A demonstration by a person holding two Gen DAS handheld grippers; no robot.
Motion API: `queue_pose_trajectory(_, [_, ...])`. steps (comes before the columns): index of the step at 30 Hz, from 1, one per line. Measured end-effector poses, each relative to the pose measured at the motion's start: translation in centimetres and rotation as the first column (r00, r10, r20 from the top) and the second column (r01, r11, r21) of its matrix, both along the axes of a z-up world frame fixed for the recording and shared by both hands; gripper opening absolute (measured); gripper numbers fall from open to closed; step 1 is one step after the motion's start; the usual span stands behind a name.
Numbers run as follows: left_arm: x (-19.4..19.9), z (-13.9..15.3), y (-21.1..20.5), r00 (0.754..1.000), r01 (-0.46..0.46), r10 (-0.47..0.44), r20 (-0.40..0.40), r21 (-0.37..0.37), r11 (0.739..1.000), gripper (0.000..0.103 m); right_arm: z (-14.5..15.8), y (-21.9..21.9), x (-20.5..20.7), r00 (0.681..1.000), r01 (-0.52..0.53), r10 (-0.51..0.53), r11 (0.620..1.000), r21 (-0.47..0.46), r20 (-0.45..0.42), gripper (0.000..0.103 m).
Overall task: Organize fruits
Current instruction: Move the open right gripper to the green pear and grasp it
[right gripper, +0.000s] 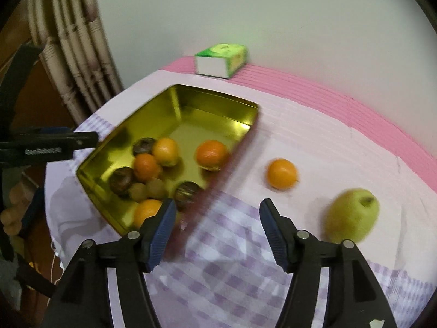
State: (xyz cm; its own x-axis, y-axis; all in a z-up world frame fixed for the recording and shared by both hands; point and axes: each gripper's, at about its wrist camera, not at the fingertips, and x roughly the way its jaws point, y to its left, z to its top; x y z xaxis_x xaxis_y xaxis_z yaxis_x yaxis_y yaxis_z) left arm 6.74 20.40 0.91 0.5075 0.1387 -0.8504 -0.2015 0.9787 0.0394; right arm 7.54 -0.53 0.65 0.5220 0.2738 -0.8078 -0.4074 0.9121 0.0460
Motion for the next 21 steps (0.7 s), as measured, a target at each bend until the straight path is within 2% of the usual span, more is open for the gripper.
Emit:
queue_pose_trajectory(13, [0.1, -0.1, -0.3, 1.000, 0.002, -0.002, -0.002, 0.004, 1.000, 0.077, -0.8, -10.6, 0.1, 0.969, 0.245, -0.245, 0.969, -0.026, -0.016, 0.065])
queue_pose_trajectory(21, [0.1, -0.3, -0.7, 1.000, 0.028, -0.028, -0.009, 0.018, 0.999, 0.077, -2.2, -13.0, 1.3, 0.956, 0.291, -0.292, 0.956, -0.024, -0.021, 0.072])
